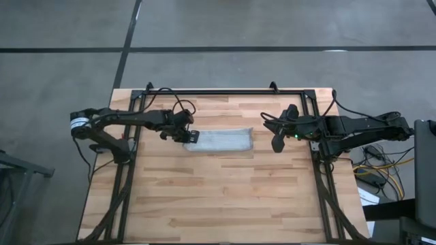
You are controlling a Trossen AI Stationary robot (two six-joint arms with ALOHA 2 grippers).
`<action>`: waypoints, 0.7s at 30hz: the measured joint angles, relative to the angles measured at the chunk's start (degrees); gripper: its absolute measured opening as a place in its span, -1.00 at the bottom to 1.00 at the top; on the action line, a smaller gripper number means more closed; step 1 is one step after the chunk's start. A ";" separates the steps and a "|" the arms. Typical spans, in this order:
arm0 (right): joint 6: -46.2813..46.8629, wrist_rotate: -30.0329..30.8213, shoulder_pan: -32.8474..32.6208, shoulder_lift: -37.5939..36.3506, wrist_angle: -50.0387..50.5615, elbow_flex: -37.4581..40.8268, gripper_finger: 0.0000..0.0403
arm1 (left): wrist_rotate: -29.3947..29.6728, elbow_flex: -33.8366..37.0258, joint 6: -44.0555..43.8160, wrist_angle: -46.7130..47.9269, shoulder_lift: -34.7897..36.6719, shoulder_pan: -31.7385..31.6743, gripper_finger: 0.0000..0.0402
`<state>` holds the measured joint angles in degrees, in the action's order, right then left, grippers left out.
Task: Roll towel
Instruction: Roll the gray towel
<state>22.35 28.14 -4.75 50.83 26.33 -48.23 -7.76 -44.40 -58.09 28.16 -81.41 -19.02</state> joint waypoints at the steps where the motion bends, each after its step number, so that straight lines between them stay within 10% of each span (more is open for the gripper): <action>1: 0.00 0.00 0.02 -0.02 0.01 0.00 -0.75 | 0.20 -0.19 0.28 0.00 0.00 0.03 -0.95; 21: 0.00 0.02 0.02 -0.07 0.01 0.00 -0.75 | 2.72 -3.38 5.74 -0.72 0.02 1.47 -0.95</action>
<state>22.35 28.16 -4.73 50.76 26.34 -48.23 -5.04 -47.78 -52.34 27.44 -81.38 -17.55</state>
